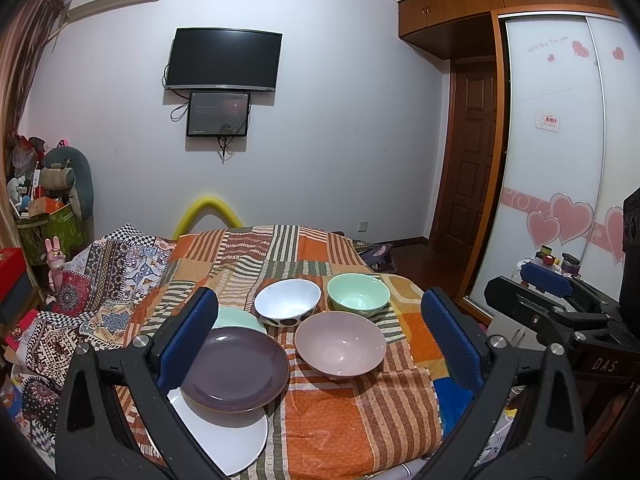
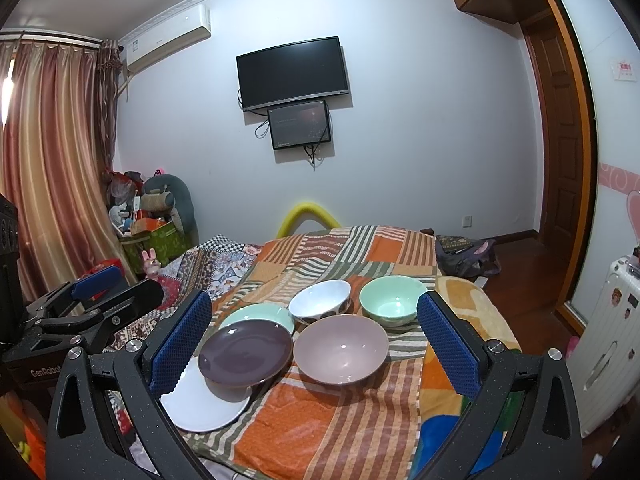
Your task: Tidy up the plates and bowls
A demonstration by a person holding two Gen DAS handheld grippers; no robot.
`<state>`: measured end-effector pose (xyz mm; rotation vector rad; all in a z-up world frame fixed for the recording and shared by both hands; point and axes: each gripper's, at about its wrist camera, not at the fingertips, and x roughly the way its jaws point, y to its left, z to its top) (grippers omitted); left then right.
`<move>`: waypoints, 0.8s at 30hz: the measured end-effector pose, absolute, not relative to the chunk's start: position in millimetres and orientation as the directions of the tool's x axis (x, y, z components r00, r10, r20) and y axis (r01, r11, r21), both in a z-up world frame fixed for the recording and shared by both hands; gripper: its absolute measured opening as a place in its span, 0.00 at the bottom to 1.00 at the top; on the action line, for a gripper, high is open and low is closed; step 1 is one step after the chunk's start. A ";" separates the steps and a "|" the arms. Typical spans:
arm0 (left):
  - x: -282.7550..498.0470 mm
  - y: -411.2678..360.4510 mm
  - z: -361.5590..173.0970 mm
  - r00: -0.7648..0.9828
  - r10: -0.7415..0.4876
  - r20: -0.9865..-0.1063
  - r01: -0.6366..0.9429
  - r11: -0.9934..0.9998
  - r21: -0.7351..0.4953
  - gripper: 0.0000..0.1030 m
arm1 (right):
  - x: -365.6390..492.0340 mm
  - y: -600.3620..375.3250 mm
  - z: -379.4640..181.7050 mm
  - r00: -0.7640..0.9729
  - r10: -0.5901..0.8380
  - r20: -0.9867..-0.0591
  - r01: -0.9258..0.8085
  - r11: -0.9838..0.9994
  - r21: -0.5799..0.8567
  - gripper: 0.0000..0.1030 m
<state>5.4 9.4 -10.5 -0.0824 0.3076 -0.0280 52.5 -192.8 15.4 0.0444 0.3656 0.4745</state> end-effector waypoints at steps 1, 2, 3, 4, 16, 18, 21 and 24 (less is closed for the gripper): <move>5.3 9.6 -10.5 0.953 -0.040 -0.301 0.015 0.996 -0.086 1.00 | 52.2 -192.7 14.7 0.826 0.455 -0.334 -0.439 0.890 0.126 0.99; 5.9 9.6 -11.0 0.952 -0.041 -0.302 0.016 0.996 -0.086 1.00 | 52.4 -191.6 13.1 0.825 0.454 -0.335 -0.439 0.890 0.125 0.99; 6.0 9.6 -11.2 0.952 -0.042 -0.302 0.016 0.996 -0.086 1.00 | 52.4 -191.6 13.1 0.825 0.455 -0.335 -0.439 0.890 0.126 0.99; 6.1 9.2 -11.6 0.952 -0.042 -0.303 0.017 0.996 -0.087 1.00 | 52.3 -191.6 13.0 0.825 0.455 -0.335 -0.439 0.889 0.126 0.99; 7.0 11.7 -15.3 0.950 -0.038 -0.310 0.011 0.996 -0.089 1.00 | 50.5 -188.9 10.4 0.823 0.455 -0.340 -0.440 0.889 0.126 0.99; 9.2 13.8 -16.9 0.948 -0.036 -0.317 0.008 0.996 -0.090 1.00 | 51.2 -187.3 9.4 0.820 0.457 -0.344 -0.442 0.888 0.126 0.99; 14.7 18.5 -20.1 0.941 -0.023 -0.337 -0.007 0.996 -0.087 1.00 | 55.7 -184.5 7.4 0.813 0.461 -0.355 -0.445 0.886 0.129 0.99; 22.8 27.1 -26.6 0.930 -0.017 -0.368 -0.019 0.996 -0.092 1.00 | 62.0 -179.1 4.0 0.800 0.468 -0.375 -0.451 0.882 0.137 0.99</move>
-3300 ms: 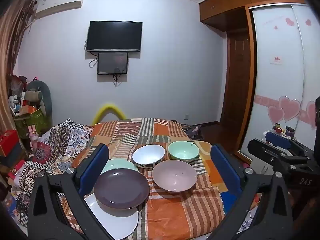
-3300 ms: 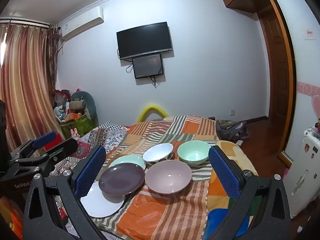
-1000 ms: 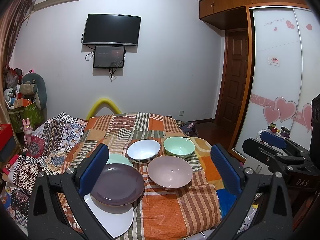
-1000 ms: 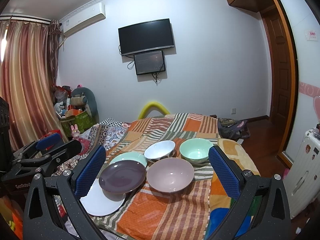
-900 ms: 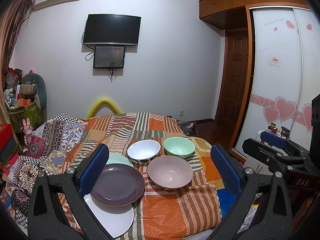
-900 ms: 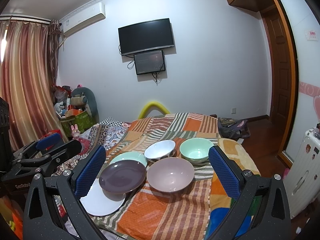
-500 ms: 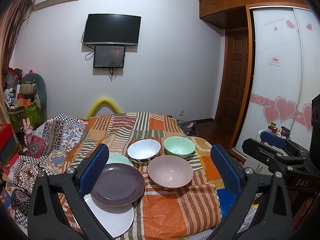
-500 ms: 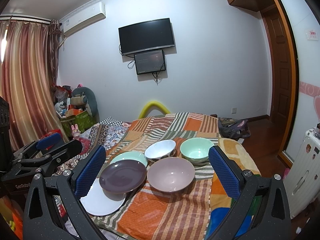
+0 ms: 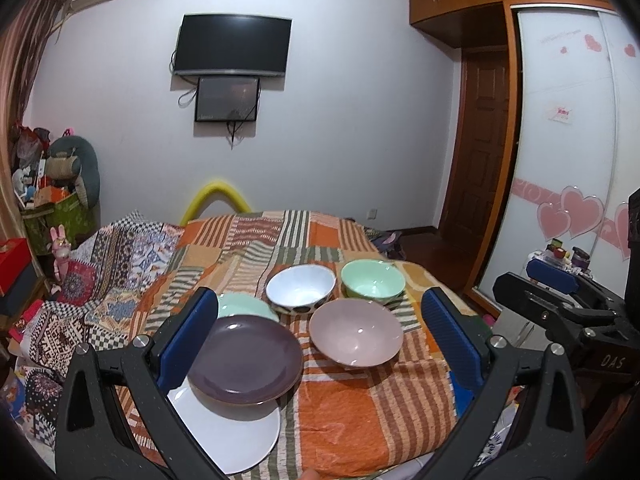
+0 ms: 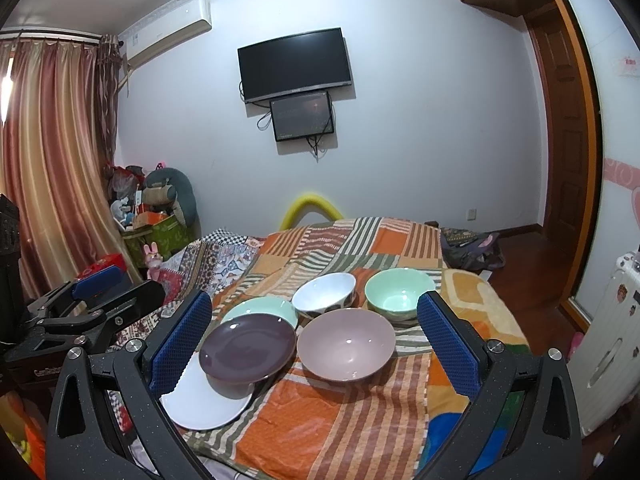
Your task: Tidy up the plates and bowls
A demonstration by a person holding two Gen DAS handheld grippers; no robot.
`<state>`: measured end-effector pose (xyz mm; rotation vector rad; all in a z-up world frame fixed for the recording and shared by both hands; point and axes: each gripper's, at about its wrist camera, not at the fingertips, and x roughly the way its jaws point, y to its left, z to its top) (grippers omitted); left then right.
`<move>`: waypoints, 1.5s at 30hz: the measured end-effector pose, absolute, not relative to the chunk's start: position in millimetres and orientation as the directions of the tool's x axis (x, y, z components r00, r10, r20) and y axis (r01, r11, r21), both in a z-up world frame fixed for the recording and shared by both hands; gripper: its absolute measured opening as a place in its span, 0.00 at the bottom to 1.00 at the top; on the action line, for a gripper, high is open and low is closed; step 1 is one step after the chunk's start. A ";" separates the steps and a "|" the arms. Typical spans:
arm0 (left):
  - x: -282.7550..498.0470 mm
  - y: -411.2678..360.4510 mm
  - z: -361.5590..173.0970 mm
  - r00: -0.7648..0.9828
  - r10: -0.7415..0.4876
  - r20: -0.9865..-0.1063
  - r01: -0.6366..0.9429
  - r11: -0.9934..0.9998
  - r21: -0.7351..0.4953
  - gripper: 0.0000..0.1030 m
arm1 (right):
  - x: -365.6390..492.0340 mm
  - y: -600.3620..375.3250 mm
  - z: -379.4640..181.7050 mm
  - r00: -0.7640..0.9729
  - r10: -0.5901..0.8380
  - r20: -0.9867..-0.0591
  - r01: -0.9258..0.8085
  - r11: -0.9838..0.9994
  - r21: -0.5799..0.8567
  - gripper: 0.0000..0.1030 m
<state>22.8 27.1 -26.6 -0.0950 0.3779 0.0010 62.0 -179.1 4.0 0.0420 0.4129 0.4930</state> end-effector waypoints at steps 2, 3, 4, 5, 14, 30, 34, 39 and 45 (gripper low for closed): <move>28.1 34.2 -32.4 0.920 -0.013 -0.392 -0.026 0.995 -0.094 1.00 | 66.2 -174.1 1.3 0.790 0.475 -0.389 -0.458 0.878 0.142 0.99; 31.2 38.5 -35.7 0.914 -0.006 -0.405 -0.034 0.995 -0.091 1.00 | 68.7 -170.7 -1.7 0.786 0.474 -0.397 -0.459 0.878 0.138 0.99; 33.7 42.2 -38.7 0.910 0.003 -0.414 -0.043 0.995 -0.088 1.00 | 70.5 -167.0 -4.6 0.783 0.473 -0.404 -0.462 0.877 0.133 0.99; 36.0 46.3 -42.3 0.906 0.013 -0.424 -0.053 0.995 -0.083 1.00 | 72.7 -163.7 -7.3 0.777 0.475 -0.412 -0.466 0.875 0.131 0.99; 70.2 100.2 -80.8 0.846 0.049 -0.532 -0.136 0.983 -0.126 1.00 | 104.5 -128.7 -39.0 0.690 0.494 -0.529 -0.493 0.856 0.155 0.99; 132.7 203.6 -179.7 0.665 -0.017 -0.747 -0.300 0.910 -0.287 0.68 | 156.1 -75.6 -120.4 0.404 0.528 -0.747 -0.543 0.796 0.268 0.48; 143.7 211.5 -200.5 0.623 -0.026 -0.781 -0.309 0.910 -0.277 0.55 | 164.3 -69.9 -141.2 0.346 0.505 -0.791 -0.524 0.803 0.284 0.38; 156.4 218.8 -214.6 0.605 -0.023 -0.796 -0.309 0.914 -0.262 0.45 | 172.5 -65.2 -157.2 0.304 0.476 -0.825 -0.507 0.814 0.283 0.31; 171.8 222.0 -222.3 0.599 -0.022 -0.800 -0.300 0.921 -0.250 0.42 | 182.4 -61.4 -163.3 0.303 0.451 -0.839 -0.496 0.827 0.265 0.31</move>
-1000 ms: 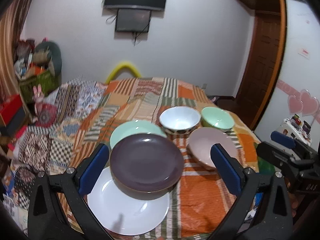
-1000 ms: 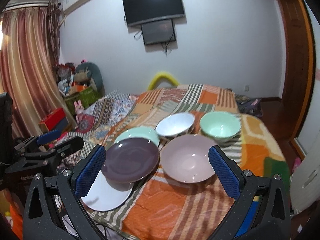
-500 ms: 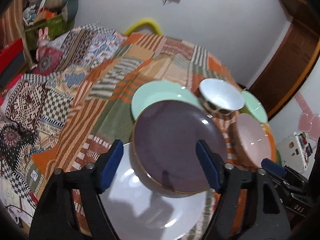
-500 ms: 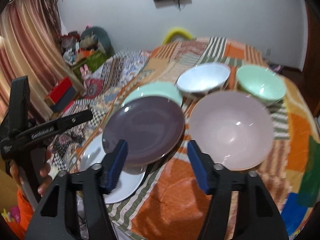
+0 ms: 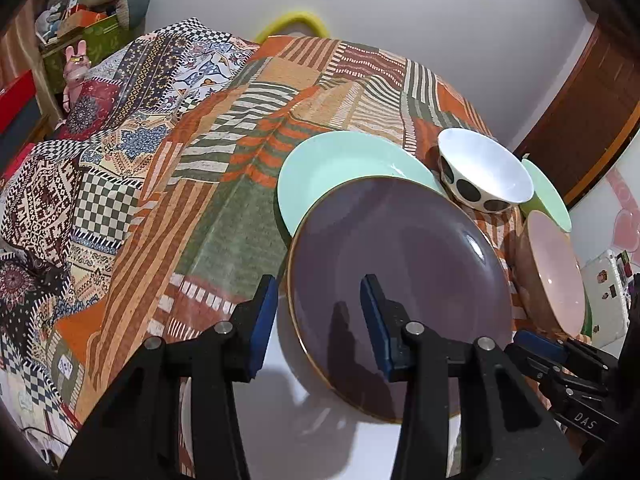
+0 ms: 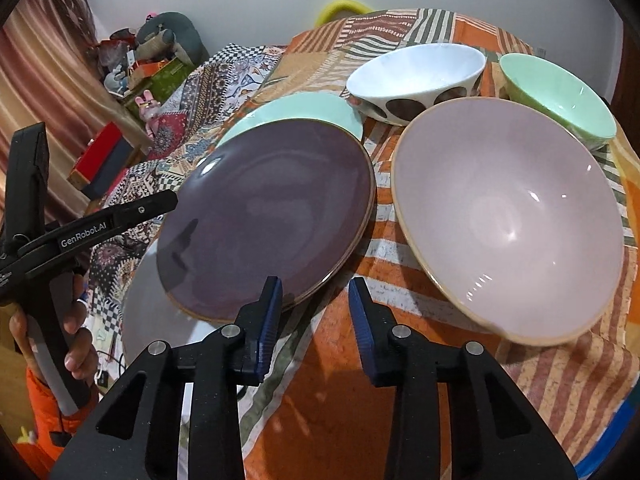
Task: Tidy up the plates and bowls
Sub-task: 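Close both grippers on the rim of the dark purple plate, then lift the purple plate off the white plate with both grippers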
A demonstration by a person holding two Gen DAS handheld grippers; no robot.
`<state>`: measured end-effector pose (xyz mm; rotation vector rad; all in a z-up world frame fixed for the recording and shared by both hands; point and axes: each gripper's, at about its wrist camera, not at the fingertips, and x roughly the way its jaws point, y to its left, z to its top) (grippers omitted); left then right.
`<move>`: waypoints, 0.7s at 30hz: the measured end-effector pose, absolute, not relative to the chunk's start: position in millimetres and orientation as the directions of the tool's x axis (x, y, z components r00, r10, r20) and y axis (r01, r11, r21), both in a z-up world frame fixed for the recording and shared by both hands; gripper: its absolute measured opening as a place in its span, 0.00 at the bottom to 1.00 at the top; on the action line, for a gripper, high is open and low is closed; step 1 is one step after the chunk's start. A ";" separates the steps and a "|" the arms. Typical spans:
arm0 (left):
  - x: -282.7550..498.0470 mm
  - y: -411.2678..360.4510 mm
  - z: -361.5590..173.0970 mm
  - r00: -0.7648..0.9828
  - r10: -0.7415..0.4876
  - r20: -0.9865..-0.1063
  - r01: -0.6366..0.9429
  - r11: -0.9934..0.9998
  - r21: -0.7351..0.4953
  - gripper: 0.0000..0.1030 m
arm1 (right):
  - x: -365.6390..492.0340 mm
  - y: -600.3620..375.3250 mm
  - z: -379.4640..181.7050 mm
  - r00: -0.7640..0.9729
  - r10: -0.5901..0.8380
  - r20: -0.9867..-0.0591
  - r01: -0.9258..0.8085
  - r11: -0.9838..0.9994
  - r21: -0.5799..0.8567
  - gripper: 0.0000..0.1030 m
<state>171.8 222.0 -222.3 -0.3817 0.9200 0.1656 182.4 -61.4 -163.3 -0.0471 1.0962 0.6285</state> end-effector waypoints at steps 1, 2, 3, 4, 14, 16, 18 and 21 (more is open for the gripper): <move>174.4 223.4 -223.9 0.597 -0.025 -0.802 -0.300 0.920 -0.252 0.42 | 183.5 -62.2 -163.4 0.304 0.450 -0.840 -0.495 0.828 0.265 0.31; 177.1 225.1 -225.7 0.594 -0.029 -0.804 -0.299 0.920 -0.254 0.42 | 184.9 -62.4 -163.1 0.308 0.449 -0.839 -0.489 0.831 0.265 0.30; 179.6 226.6 -226.9 0.591 -0.031 -0.806 -0.300 0.919 -0.255 0.42 | 186.0 -61.7 -162.7 0.308 0.451 -0.838 -0.489 0.831 0.267 0.28; 182.4 228.4 -228.6 0.589 -0.031 -0.808 -0.301 0.919 -0.255 0.42 | 185.9 -60.2 -162.2 0.308 0.448 -0.839 -0.491 0.830 0.263 0.24; 195.7 239.6 -239.5 0.576 -0.004 -0.818 -0.320 0.919 -0.230 0.41 | 191.5 -42.7 -162.8 0.347 0.432 -0.833 -0.509 0.832 0.220 0.22; 197.5 243.4 -240.8 0.573 -0.004 -0.819 -0.323 0.918 -0.231 0.41 | 193.3 -39.8 -162.7 0.349 0.435 -0.830 -0.508 0.832 0.222 0.22; 198.3 245.7 -242.4 0.571 -0.001 -0.821 -0.324 0.919 -0.226 0.41 | 195.9 -36.4 -163.1 0.346 0.440 -0.829 -0.505 0.832 0.231 0.22; 196.3 245.8 -242.6 0.573 0.001 -0.819 -0.315 0.924 -0.219 0.39 | 195.4 -30.4 -165.7 0.349 0.431 -0.832 -0.516 0.830 0.214 0.24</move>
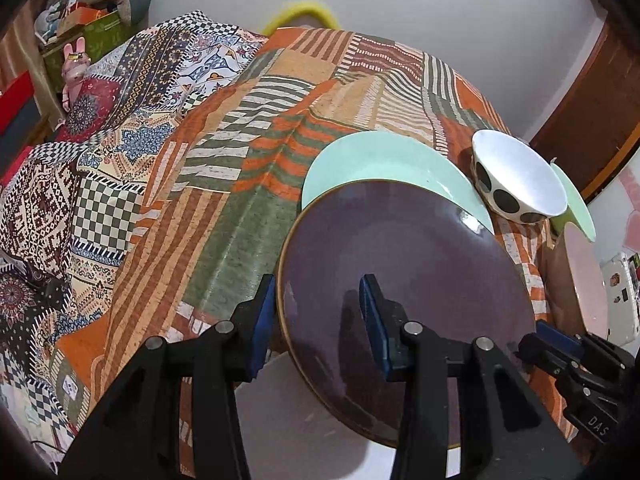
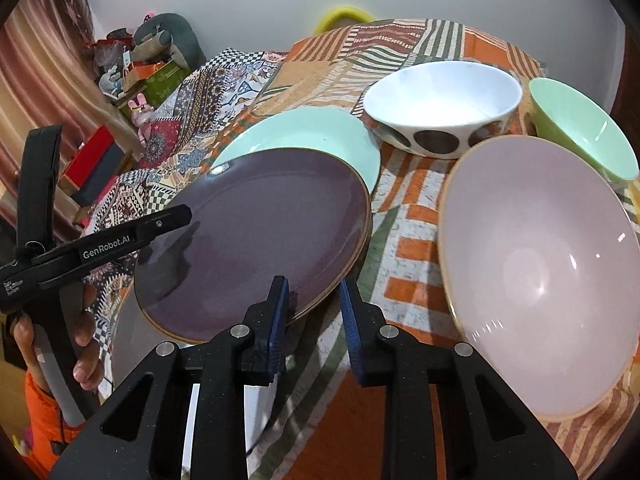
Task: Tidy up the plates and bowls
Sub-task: 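Lift the purple plate off the white plate with both grippers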
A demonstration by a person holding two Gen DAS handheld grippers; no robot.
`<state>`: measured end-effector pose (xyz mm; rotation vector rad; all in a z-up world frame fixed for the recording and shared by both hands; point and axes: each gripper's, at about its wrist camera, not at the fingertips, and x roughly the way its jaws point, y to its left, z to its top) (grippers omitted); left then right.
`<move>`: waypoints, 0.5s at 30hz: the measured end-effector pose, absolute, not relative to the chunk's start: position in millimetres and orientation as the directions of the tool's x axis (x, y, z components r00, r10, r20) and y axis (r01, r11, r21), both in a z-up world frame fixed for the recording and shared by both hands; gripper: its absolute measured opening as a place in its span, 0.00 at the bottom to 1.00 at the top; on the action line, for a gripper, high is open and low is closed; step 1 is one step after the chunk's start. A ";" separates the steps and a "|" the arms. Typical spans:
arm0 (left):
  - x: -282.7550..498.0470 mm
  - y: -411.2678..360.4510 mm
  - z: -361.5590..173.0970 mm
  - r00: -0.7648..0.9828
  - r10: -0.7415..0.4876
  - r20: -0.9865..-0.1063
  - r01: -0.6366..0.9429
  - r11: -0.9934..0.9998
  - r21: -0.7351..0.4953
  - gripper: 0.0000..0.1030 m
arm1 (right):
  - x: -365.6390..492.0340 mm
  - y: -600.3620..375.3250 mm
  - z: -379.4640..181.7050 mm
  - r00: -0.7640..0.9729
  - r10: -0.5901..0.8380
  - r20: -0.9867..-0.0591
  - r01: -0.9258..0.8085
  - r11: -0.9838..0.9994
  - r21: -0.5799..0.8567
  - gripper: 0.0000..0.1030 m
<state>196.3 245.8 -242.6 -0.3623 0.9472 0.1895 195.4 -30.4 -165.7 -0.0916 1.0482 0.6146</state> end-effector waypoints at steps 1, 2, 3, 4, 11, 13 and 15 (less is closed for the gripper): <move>195.5 245.9 -242.8 0.574 0.001 -0.819 -0.313 0.924 -0.219 0.38 | 194.0 -28.8 -165.5 0.354 0.430 -0.831 -0.520 0.829 0.208 0.24; 193.9 246.5 -242.8 0.576 -0.002 -0.818 -0.311 0.924 -0.221 0.37 | 193.4 -28.5 -166.0 0.359 0.428 -0.830 -0.521 0.829 0.202 0.24; 192.5 246.9 -242.6 0.577 -0.005 -0.817 -0.310 0.924 -0.225 0.37 | 193.2 -28.5 -166.5 0.360 0.427 -0.829 -0.524 0.828 0.199 0.24; 191.1 247.0 -242.3 0.578 -0.008 -0.816 -0.310 0.923 -0.228 0.36 | 193.3 -28.5 -166.7 0.360 0.425 -0.830 -0.527 0.827 0.195 0.24; 174.5 244.6 -240.9 0.579 -0.005 -0.816 -0.303 0.927 -0.220 0.36 | 189.9 -29.5 -165.8 0.336 0.443 -0.831 -0.554 0.807 0.206 0.24; 169.5 244.2 -240.7 0.577 0.004 -0.817 -0.307 0.928 -0.212 0.36 | 187.0 -28.8 -165.9 0.329 0.447 -0.832 -0.563 0.800 0.208 0.24; 164.6 245.7 -240.8 0.575 0.010 -0.818 -0.314 0.926 -0.209 0.34 | 184.9 -27.7 -165.8 0.321 0.453 -0.832 -0.572 0.793 0.211 0.24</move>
